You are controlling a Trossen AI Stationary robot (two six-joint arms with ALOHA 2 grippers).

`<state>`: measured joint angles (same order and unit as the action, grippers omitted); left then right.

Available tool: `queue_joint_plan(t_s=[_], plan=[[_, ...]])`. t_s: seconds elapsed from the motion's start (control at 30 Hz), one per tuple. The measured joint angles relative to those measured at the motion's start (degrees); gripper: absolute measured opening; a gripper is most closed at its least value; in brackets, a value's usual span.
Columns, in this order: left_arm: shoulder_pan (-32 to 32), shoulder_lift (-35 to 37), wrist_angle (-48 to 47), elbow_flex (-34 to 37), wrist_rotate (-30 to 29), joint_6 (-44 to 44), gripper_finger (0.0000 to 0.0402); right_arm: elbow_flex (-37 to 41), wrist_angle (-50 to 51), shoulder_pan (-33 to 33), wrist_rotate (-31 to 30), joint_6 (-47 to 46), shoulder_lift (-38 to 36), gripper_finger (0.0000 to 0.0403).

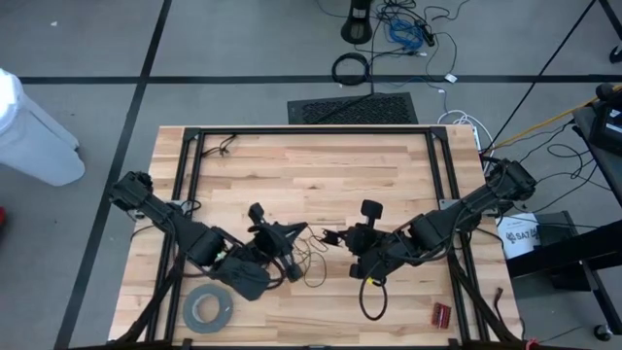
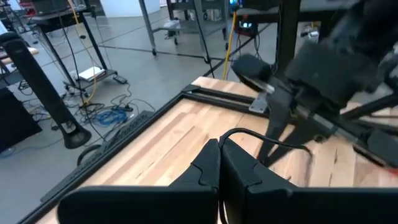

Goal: Coil cords
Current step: Coil the black wire onto the spool

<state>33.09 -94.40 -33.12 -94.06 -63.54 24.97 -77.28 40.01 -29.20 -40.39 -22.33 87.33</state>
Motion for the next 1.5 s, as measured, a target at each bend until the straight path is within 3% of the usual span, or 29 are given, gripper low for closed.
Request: queue_joint_plan(t_s=[0.2, 0.37, 0.53, 1.27, 1.5], plan=[[0.0, -3.0, 3.6, 0.0, -0.4, -0.5, 0.0003, 0.0, 0.0, 0.0, -0.1, 0.3, 0.0, 0.0], [-0.1, -4.0, 12.5, 0.0, -0.5, -7.9, 0.0003, 0.0, 0.0, 0.0, 0.2, 0.2, 0.0, 0.0], [-0.1, -3.8, 15.2, 0.0, -2.1, -12.2, 0.0003, 0.0, 0.1, 0.0, 2.0, -0.1, 0.0, 0.0], [3.4, -3.5, 16.3, 0.1, 0.2, -7.9, 0.0003, 0.0, 0.5, -1.6, 2.2, -3.4, 0.0, 0.0], [2.0, -3.1, 16.2, 0.0, -7.1, -7.5, 0.0003, 0.0, 0.5, -1.1, -1.6, -2.5, 0.0, 0.0]])
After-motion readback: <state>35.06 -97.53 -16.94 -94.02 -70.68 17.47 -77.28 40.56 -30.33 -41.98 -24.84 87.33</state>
